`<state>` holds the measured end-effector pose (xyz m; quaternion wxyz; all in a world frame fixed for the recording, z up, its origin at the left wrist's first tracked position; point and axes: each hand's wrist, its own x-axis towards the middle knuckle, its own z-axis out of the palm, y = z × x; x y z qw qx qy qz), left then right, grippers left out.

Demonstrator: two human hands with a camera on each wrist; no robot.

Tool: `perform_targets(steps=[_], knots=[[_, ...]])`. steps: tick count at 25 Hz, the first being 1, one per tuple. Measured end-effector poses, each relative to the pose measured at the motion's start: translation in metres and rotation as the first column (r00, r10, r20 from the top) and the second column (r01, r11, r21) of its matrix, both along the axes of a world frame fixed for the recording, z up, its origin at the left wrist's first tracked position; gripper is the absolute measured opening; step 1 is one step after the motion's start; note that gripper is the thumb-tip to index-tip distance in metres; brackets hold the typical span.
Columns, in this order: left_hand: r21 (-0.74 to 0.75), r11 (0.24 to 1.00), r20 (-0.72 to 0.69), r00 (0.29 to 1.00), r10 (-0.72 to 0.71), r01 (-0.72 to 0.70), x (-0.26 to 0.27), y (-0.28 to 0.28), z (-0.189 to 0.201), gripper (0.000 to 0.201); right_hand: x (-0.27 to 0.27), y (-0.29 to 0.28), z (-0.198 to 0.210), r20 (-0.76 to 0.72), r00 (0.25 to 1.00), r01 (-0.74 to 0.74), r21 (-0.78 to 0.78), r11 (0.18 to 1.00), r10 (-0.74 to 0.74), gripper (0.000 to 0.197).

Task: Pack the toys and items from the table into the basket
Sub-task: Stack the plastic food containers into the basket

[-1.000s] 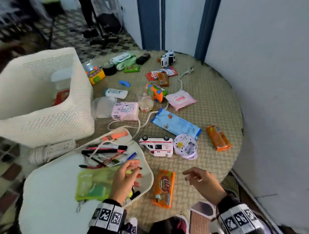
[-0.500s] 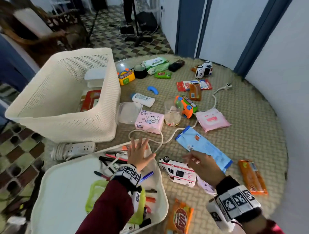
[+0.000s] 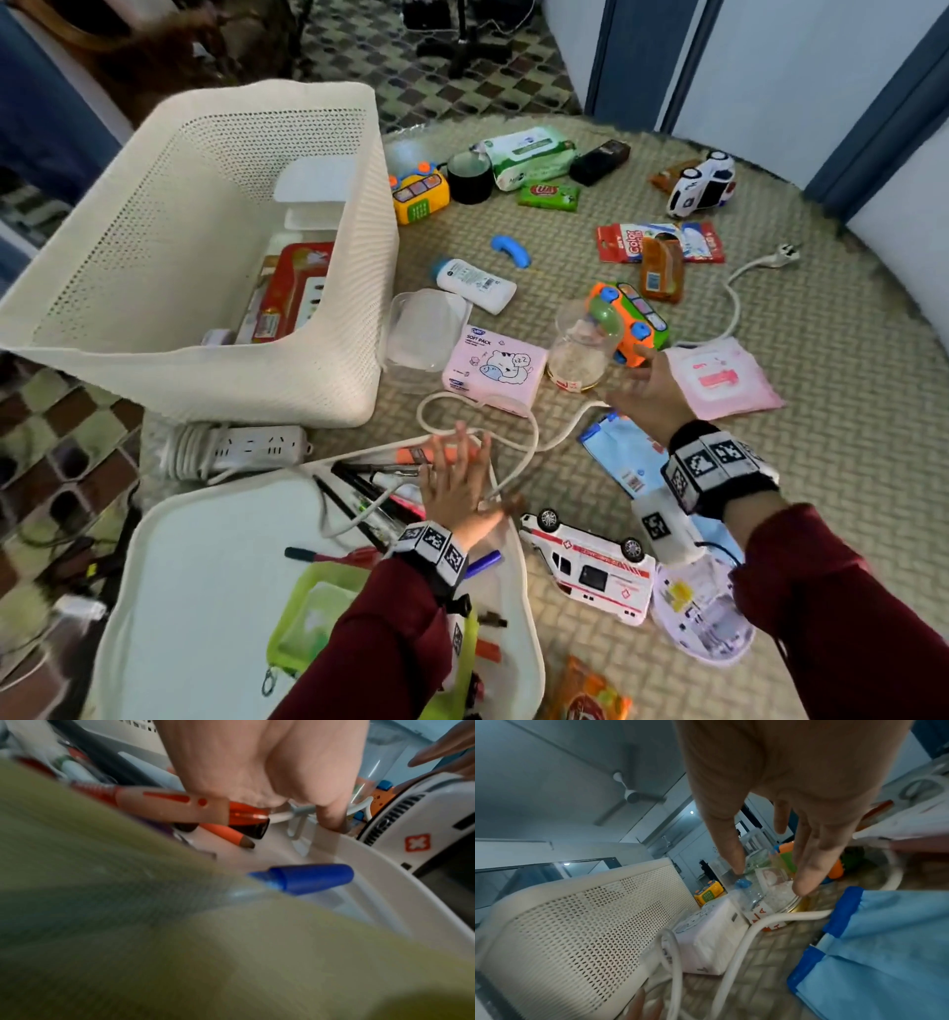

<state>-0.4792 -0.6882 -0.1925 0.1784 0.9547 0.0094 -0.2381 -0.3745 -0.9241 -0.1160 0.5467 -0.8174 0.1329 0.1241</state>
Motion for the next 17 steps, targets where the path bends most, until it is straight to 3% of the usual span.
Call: perform_targets(steps=[4, 8, 13, 17], knots=[[-0.065, 0.998, 0.038, 0.999, -0.007, 0.01, -0.002, 0.001, -0.006, 0.091, 0.024, 0.008, -0.022, 0.016, 1.0, 0.015, -0.004, 1.0, -0.015, 0.093], [-0.045, 0.999, 0.011, 1.0, 0.014, -0.013, -0.003, 0.002, -0.001, 0.095, 0.034, 0.022, -0.033, 0.028, 0.998, 0.054, -0.014, 0.998, -0.054, 0.094], [-0.098, 0.995, -0.05, 0.999, -0.005, 0.0, 0.0, 0.003, 0.01, 0.117, 0.039, 0.029, -0.049, 0.045, 0.994, 0.103, -0.009, 0.995, -0.103, 0.094], [-0.146, 0.989, -0.028, 0.999, -0.02, 0.016, -0.002, 0.003, 0.011, 0.108, 0.035, 0.026, -0.053, 0.087, 0.988, 0.131, 0.009, 0.991, -0.131, 0.086]])
